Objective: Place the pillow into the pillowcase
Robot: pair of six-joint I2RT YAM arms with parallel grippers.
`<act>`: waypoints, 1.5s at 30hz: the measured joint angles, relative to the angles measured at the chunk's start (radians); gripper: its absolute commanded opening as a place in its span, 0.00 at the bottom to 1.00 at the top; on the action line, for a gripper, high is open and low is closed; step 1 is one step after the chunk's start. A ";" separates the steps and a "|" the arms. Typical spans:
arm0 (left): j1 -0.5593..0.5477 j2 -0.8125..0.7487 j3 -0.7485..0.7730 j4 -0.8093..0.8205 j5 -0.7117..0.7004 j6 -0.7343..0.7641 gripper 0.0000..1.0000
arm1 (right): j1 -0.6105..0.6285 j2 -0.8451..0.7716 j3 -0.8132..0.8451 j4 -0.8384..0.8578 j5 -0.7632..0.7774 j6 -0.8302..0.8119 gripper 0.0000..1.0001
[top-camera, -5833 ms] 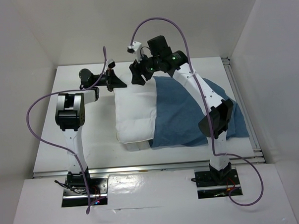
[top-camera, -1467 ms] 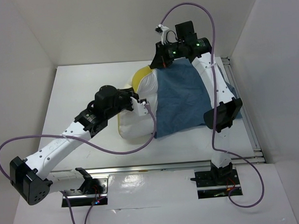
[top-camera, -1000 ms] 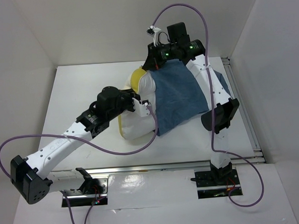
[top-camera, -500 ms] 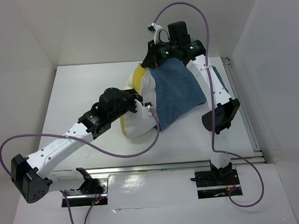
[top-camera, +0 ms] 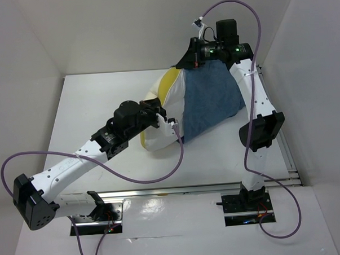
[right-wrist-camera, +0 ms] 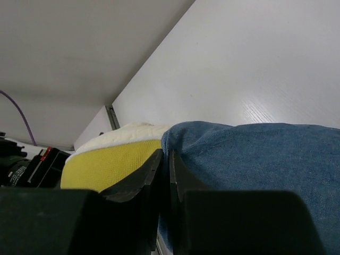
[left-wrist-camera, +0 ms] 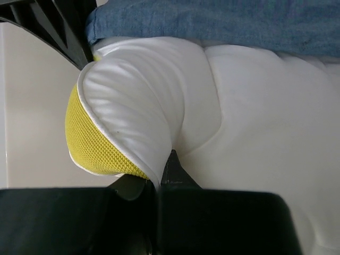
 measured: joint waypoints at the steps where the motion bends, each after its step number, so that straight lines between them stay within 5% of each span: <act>1: -0.002 0.000 0.000 0.000 0.001 0.000 0.00 | -0.010 -0.001 -0.009 0.007 -0.016 0.014 0.18; 6: -0.017 0.000 0.000 -0.003 0.005 0.017 0.00 | -0.054 -0.004 -0.047 0.054 -0.088 0.083 0.19; 8: -0.018 0.000 0.000 -0.003 0.005 0.018 0.00 | -0.080 -0.004 -0.059 0.072 -0.112 0.109 0.00; 19: -0.018 0.023 0.000 0.005 0.006 0.022 0.00 | -0.084 -0.004 -0.066 0.117 -0.180 0.142 0.00; 29: -0.018 0.076 0.000 0.036 -0.006 0.033 0.00 | 0.132 -0.004 -0.056 0.126 -0.180 0.108 0.00; 45: -0.005 0.255 0.043 0.301 -0.129 0.079 0.00 | 0.161 -0.005 0.084 0.103 -0.118 0.050 0.00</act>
